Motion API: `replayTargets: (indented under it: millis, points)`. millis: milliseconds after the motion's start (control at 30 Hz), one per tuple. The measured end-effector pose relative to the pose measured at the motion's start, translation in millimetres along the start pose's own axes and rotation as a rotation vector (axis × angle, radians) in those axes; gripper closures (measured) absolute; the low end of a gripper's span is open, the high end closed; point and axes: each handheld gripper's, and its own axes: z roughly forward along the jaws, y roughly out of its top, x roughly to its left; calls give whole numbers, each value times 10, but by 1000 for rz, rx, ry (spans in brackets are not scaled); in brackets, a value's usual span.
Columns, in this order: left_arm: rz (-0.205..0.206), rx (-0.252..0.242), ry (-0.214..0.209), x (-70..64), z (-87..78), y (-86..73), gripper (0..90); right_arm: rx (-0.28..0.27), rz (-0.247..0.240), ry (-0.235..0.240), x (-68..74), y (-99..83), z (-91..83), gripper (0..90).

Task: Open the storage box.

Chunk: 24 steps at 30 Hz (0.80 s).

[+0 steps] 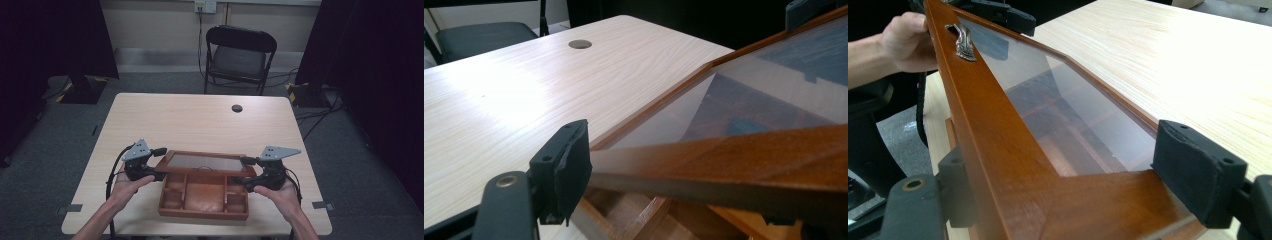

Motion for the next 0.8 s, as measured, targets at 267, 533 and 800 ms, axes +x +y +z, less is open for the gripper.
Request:
replayTargets:
  millis: [267,533,800]
  points:
    - [-22,-20,-23,16,47,4,316,-12,12,-25,-71,-1,-46,235]
    - [-50,-28,-32,67,68,69,338,-69,16,-54,-131,37,-94,332]
    - [-39,-38,-35,106,81,99,368,-81,34,-55,-202,54,-93,408]
